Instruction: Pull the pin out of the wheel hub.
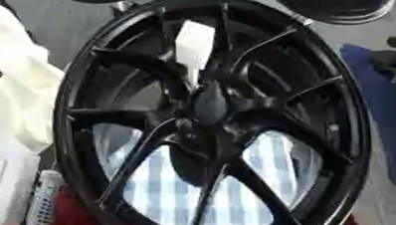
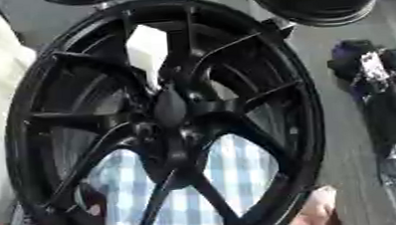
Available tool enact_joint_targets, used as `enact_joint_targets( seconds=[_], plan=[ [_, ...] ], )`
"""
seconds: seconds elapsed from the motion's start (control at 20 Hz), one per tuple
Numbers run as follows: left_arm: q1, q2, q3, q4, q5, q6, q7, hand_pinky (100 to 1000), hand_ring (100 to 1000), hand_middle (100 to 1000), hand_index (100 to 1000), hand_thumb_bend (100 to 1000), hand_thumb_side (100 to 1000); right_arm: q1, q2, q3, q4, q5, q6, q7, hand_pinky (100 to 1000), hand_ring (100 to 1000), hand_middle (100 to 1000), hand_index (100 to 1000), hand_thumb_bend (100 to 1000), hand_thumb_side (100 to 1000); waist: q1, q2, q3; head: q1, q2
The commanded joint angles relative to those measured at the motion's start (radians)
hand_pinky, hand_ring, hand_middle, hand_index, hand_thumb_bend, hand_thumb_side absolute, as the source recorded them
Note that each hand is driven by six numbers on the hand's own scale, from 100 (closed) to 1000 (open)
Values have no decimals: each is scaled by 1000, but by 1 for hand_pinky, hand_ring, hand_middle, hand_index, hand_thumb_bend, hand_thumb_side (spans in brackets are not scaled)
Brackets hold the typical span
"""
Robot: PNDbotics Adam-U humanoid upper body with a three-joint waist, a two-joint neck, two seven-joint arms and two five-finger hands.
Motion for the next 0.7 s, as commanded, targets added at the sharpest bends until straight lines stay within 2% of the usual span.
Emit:
enact_joint_targets(
  seconds=[0.05,0.35,0.7],
  plan=[
    [-9,12,4,-22,6,-5,0,634,854,634,734,100,804,-9,-7,-6,-17,-8,0,2,858,734,529,735,100,653,4,-24,1,1,-12],
    [-12,18,4,-22,8,-6,0,634,854,634,735,100,801,-10,-3,-6,-17,-11,1,1,859,735,530,735,100,655,5,-25,1,0,-11],
    [-22,77,3,-22,2,-15,-1,635,853,635,736,100,790,0,-8,-5,-17,-5,2,1,859,735,529,735,100,654,8,-29,-3,-4,-2]
  ],
)
